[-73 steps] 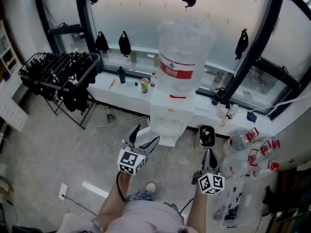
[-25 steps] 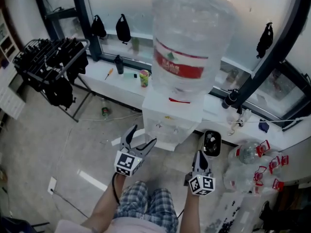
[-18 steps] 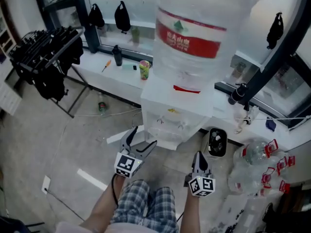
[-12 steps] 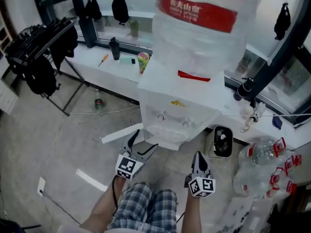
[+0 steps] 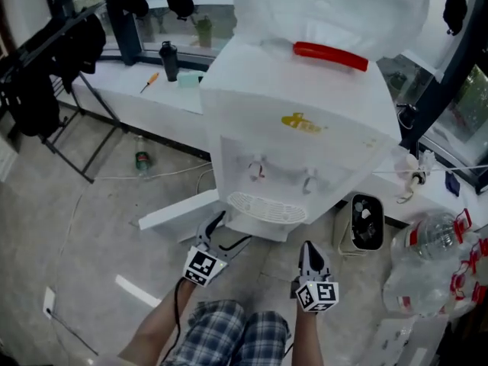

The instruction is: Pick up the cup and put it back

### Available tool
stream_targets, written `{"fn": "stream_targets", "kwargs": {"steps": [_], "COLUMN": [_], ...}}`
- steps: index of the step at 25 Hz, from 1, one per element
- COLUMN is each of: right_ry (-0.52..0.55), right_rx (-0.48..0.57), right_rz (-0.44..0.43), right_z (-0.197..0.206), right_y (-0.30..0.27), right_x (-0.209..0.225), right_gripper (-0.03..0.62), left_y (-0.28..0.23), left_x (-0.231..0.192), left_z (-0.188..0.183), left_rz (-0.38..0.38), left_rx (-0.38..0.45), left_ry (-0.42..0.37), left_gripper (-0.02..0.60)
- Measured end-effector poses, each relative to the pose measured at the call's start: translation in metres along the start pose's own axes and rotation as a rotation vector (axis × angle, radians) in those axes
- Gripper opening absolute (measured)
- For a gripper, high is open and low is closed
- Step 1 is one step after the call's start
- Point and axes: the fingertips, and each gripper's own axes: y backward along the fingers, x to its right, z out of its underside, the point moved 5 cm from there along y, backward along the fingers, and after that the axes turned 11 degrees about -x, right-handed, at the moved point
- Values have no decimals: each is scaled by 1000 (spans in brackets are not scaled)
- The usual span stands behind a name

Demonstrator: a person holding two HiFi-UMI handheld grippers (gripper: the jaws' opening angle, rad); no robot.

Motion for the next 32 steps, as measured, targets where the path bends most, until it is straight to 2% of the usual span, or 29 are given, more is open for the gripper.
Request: {"fn": "stream_targets", "kwargs": {"steps": [8, 11, 14, 20, 25, 32], "right_ry": [88, 118, 120, 151, 166, 164], "right_rx": [-10, -11, -5, -23, -43, -51], "right_rz": [-79, -94, -108, -146, -156, -171], "right_z": [70, 95, 116, 140, 152, 164], "right_y": [-54, -71, -85, -110, -118, -126], "right_x": [21, 26, 30, 29, 34, 34], "right_gripper": [17, 17, 17, 17, 17, 17], "left_y": [-61, -83, -101, -142, -175, -214], "left_x": [-2, -4, -8, -4, -3, 14], "left_z": [83, 111, 133, 166, 187, 210], "left_rz": [29, 16, -1, -13, -66, -75], "left_rx": [3, 1, 0, -40, -47, -111], "left_ry": [-9, -17, 14, 0, 99, 68], "left_gripper": [393, 393, 393, 393, 393, 393]}}
